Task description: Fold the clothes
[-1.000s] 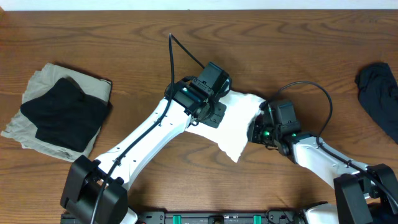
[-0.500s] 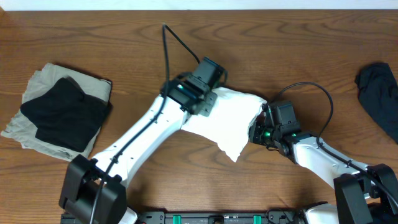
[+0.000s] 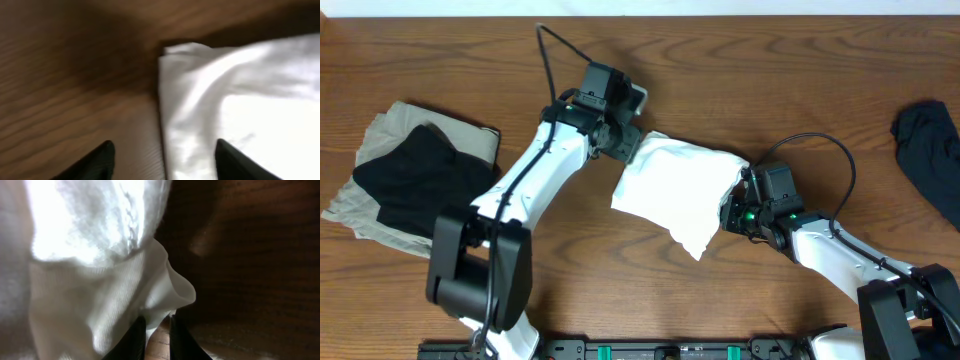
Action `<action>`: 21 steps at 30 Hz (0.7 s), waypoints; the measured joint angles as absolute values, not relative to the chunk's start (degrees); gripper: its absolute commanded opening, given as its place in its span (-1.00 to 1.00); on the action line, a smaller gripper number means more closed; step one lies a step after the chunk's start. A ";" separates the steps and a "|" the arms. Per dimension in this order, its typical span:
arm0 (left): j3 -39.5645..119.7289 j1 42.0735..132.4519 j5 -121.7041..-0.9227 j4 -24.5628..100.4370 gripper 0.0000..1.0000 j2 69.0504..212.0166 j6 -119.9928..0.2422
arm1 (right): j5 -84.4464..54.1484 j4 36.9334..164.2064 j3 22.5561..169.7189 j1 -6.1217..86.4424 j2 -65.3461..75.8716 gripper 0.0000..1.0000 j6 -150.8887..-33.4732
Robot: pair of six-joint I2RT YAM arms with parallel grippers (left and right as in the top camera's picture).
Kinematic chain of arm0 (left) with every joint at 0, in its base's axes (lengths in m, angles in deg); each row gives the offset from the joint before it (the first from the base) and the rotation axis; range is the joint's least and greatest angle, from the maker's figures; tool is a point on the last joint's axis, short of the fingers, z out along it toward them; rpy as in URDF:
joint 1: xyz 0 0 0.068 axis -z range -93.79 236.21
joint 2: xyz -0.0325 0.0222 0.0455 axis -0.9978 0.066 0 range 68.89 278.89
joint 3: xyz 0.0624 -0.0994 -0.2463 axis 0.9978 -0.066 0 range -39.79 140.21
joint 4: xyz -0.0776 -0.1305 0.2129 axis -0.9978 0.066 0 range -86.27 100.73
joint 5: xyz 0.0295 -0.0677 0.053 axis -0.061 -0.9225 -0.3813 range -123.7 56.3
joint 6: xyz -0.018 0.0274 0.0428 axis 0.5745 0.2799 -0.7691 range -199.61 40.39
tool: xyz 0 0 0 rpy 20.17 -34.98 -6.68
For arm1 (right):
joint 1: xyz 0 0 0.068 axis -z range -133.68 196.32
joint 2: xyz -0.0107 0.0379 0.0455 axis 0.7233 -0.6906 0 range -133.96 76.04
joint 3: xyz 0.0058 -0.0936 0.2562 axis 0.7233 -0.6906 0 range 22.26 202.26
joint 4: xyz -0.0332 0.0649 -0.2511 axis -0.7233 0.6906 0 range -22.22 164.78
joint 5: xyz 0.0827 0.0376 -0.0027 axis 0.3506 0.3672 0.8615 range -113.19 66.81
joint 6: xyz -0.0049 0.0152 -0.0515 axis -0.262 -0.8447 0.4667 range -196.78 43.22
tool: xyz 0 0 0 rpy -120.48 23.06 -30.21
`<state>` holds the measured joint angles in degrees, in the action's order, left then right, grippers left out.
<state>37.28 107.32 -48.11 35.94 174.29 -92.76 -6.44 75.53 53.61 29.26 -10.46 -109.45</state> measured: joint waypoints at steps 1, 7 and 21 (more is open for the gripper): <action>37.28 107.38 -48.92 36.05 0.43 174.73 -94.14 | -6.44 75.58 53.61 29.26 -10.46 -0.67 -109.47; 37.28 107.36 -51.32 36.27 0.44 178.53 -98.16 | -6.29 75.66 53.66 29.26 -10.46 -0.68 -109.47; 37.72 107.29 -57.55 43.02 -0.75 185.83 -99.05 | -6.64 74.88 53.64 29.31 -10.46 -0.68 -109.49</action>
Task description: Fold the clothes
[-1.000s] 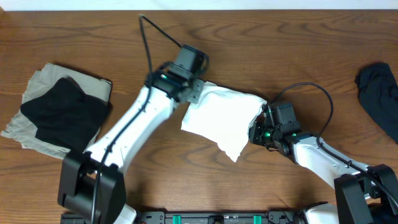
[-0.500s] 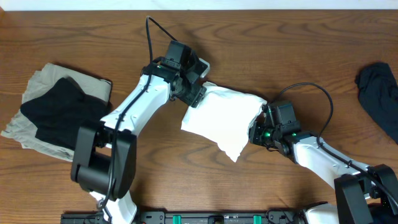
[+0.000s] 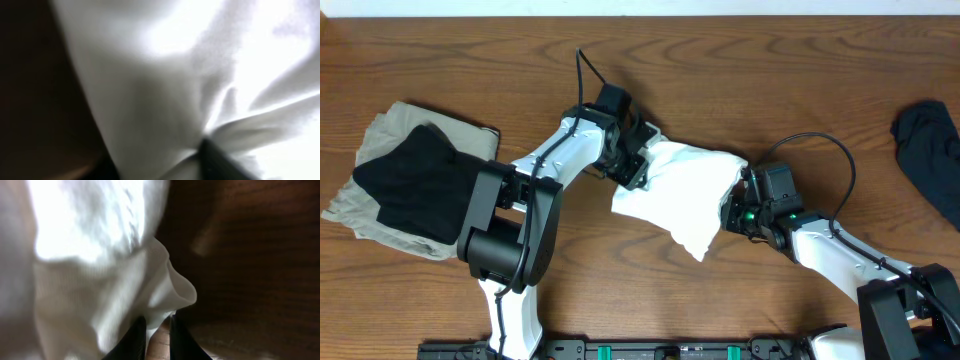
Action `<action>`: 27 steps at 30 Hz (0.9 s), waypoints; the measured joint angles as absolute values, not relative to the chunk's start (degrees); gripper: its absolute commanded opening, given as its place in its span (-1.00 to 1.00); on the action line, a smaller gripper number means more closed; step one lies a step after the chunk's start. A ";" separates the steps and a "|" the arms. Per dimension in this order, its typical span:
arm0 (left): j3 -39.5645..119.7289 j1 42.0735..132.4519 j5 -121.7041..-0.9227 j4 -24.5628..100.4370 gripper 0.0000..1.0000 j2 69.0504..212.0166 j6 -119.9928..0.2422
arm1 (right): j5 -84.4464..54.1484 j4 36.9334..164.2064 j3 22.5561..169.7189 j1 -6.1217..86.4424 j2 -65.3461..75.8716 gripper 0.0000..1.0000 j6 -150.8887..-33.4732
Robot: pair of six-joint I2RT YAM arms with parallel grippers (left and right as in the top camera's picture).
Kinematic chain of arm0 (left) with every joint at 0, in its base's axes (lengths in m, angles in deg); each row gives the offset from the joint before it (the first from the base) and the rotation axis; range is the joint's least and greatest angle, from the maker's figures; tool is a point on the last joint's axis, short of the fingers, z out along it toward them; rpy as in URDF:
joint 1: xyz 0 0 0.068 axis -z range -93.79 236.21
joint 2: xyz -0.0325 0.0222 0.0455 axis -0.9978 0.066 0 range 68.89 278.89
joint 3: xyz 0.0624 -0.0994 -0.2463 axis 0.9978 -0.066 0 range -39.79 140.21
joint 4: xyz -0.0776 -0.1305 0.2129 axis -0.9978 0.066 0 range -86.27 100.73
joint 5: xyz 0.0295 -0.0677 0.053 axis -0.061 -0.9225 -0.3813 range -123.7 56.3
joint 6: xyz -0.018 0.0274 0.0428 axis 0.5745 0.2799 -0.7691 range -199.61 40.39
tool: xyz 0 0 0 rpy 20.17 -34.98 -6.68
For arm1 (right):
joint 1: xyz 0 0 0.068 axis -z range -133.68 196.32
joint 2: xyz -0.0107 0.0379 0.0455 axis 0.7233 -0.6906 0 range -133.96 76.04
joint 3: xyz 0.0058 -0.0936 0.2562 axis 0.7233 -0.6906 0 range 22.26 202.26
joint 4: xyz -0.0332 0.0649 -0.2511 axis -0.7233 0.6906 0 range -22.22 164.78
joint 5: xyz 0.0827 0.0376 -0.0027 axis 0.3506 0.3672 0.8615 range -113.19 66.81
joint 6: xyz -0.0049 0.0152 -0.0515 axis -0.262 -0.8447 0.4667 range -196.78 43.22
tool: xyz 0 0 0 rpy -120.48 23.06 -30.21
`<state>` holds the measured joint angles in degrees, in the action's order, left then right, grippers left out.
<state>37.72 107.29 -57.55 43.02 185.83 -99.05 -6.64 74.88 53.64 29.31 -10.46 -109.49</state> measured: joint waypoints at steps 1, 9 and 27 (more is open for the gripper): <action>37.72 107.32 -57.77 44.31 -0.81 185.83 -98.75 | -7.03 74.57 53.64 29.33 -10.46 -0.68 -109.49; 37.72 107.34 -59.06 54.54 -0.88 185.83 -89.92 | -9.46 72.82 53.61 34.58 -10.49 -0.67 -109.49; 34.64 114.59 -61.77 64.26 -0.78 185.83 -80.85 | -5.24 75.73 53.66 47.49 -10.46 -0.67 -104.90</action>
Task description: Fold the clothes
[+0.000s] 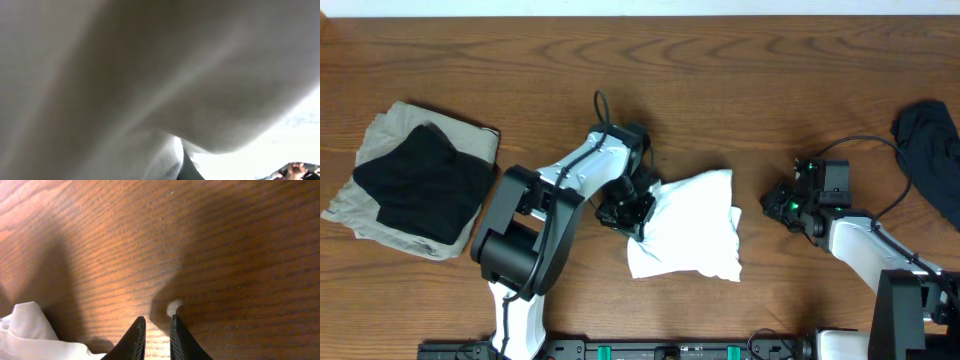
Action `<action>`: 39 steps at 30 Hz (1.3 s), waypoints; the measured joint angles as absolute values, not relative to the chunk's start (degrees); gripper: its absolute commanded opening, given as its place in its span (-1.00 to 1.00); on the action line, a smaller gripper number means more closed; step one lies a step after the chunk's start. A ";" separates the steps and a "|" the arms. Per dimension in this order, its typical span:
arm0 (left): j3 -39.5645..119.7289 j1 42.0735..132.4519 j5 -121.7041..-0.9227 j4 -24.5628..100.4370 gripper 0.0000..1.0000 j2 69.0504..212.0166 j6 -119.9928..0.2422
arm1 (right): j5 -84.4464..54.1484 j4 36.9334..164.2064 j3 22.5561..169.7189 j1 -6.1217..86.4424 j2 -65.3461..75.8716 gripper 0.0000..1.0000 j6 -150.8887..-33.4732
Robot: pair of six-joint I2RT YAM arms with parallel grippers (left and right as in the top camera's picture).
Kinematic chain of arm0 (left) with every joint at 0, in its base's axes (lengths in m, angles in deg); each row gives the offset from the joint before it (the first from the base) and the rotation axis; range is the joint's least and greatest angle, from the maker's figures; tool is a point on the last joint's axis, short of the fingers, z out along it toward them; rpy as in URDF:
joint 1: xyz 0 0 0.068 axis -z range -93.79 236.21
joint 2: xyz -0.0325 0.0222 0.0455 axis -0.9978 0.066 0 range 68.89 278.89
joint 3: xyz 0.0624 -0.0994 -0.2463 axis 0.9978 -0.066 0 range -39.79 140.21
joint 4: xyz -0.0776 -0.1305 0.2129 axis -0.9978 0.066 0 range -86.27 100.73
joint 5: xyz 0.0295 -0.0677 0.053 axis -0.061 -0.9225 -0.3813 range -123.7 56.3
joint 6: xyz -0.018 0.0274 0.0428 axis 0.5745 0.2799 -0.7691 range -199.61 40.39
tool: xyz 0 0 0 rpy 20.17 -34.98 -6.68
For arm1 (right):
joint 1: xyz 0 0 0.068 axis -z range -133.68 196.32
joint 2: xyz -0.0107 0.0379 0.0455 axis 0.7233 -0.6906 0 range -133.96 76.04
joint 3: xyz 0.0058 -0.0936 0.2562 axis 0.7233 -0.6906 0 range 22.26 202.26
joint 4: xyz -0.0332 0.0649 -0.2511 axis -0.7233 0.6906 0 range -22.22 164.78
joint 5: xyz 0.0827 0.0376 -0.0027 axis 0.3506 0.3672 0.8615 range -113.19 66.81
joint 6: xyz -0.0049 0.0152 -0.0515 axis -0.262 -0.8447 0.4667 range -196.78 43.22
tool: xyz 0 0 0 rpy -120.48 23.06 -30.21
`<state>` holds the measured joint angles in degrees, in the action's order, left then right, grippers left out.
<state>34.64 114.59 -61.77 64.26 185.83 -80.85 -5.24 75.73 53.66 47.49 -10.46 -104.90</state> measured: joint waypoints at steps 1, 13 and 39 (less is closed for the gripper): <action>34.64 114.68 -61.34 64.29 -0.76 185.83 -80.76 | -4.91 76.10 53.70 47.49 -10.46 -0.67 -104.46; 34.60 114.62 -50.10 62.67 -0.67 180.15 -80.19 | 7.64 77.39 53.70 47.49 -10.42 -0.89 -94.02; 34.57 114.64 -51.54 59.91 -0.28 167.45 -63.93 | 14.48 79.90 53.72 43.49 9.99 -0.93 -87.44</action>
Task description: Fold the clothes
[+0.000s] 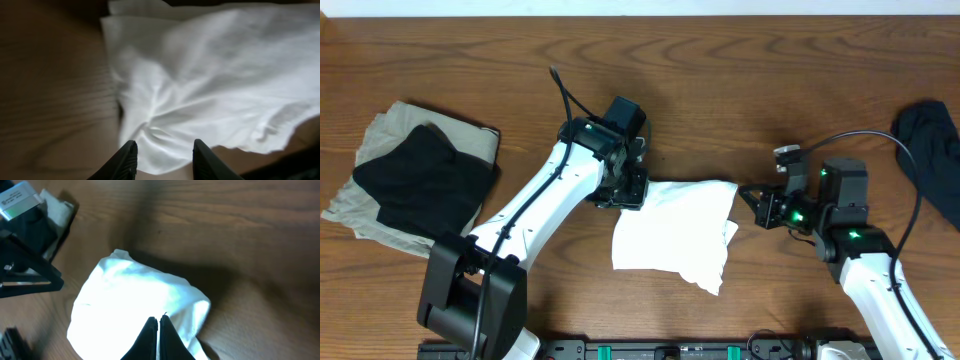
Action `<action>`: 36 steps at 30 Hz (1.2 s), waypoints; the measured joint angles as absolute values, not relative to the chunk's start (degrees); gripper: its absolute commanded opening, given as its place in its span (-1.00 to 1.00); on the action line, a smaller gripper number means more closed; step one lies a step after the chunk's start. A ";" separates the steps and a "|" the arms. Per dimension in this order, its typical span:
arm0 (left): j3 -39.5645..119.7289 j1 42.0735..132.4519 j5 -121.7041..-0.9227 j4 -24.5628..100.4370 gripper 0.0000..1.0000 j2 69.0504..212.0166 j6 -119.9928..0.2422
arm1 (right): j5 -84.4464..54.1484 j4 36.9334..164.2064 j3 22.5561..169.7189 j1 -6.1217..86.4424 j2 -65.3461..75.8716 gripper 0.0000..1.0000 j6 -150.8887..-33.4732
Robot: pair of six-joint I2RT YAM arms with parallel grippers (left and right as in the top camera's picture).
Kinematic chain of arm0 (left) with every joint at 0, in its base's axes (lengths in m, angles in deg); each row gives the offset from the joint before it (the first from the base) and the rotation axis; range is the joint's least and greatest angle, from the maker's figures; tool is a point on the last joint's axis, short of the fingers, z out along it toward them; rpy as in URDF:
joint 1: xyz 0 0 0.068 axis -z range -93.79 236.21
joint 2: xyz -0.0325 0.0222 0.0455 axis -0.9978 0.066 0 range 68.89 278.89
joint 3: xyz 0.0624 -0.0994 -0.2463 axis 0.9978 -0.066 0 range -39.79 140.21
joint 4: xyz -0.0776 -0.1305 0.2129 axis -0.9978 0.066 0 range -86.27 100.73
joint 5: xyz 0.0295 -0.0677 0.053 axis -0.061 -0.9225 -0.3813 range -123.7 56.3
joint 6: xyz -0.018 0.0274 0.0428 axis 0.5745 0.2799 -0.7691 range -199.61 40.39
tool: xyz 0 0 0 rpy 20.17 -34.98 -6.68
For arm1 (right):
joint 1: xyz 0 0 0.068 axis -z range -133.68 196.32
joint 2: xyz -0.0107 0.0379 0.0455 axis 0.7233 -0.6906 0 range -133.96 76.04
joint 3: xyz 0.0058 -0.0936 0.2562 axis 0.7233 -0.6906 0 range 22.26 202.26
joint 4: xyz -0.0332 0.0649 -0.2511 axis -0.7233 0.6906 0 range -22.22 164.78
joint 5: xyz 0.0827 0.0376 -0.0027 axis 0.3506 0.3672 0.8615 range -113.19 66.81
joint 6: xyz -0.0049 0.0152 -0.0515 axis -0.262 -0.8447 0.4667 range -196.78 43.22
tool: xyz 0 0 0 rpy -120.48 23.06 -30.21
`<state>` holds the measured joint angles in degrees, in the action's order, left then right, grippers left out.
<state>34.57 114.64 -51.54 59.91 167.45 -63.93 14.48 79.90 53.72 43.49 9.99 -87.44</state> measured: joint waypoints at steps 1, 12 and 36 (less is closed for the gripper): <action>34.55 114.75 -52.22 59.94 -0.28 167.47 -63.43 | 14.43 78.90 53.72 42.88 9.60 -0.93 -86.96; 27.45 121.52 -55.63 52.79 -0.28 167.45 -54.23 | 12.45 72.82 53.75 37.37 0.57 -0.94 -82.89; 16.11 121.28 -48.35 35.87 -0.12 167.45 -49.61 | 14.67 73.43 55.21 35.87 -18.33 -0.98 -87.26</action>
